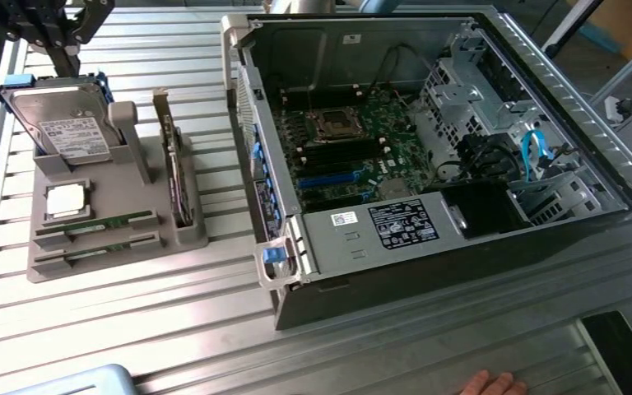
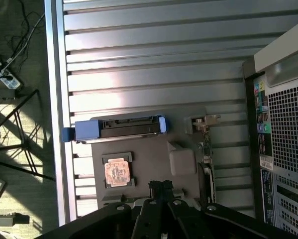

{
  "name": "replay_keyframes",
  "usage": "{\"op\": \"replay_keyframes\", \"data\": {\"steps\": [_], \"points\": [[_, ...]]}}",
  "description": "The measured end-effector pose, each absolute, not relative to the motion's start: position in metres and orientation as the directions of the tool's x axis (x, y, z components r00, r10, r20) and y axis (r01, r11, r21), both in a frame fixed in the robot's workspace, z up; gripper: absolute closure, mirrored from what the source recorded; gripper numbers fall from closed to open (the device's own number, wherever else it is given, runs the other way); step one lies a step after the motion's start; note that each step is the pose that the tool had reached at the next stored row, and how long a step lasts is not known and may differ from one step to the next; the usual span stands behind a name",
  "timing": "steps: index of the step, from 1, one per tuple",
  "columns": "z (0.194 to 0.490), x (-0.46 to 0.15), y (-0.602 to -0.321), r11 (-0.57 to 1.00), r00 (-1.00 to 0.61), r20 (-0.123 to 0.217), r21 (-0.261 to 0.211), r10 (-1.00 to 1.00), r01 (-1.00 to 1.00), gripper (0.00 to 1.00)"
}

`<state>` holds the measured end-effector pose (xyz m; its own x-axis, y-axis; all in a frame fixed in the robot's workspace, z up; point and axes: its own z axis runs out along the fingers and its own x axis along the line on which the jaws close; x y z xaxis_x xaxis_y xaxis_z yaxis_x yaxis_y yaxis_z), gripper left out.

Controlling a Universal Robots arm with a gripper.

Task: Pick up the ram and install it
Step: 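Reach for the ram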

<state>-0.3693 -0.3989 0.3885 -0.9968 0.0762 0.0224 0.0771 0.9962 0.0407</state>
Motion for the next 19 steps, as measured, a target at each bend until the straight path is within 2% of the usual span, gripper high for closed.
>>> {"op": "replay_keyframes", "data": {"steps": [19], "points": [[0.388,-0.369,-0.419,0.996,-0.997,0.022,0.039,0.076,0.077,0.89]]}}
